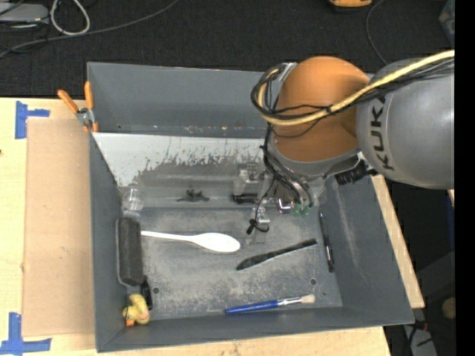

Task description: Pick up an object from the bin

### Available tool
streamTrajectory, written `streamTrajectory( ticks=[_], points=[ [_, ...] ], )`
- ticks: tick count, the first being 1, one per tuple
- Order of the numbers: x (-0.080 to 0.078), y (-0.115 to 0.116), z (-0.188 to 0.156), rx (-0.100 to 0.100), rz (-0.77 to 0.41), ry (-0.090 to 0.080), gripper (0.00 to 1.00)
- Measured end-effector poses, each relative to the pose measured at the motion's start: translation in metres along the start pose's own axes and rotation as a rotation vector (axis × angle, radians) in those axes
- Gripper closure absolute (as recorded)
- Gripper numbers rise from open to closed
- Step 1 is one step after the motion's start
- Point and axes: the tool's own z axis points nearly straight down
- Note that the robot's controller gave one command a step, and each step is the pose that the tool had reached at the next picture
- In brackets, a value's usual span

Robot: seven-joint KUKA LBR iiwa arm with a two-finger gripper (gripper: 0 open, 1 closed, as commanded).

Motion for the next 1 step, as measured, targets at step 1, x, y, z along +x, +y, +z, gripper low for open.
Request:
streamTrajectory(
  ticks=[1],
  points=[
    [-0.0014, -0.0005, -0.0032, 0.0, 0.002, -0.006, 0.0]
  ],
)
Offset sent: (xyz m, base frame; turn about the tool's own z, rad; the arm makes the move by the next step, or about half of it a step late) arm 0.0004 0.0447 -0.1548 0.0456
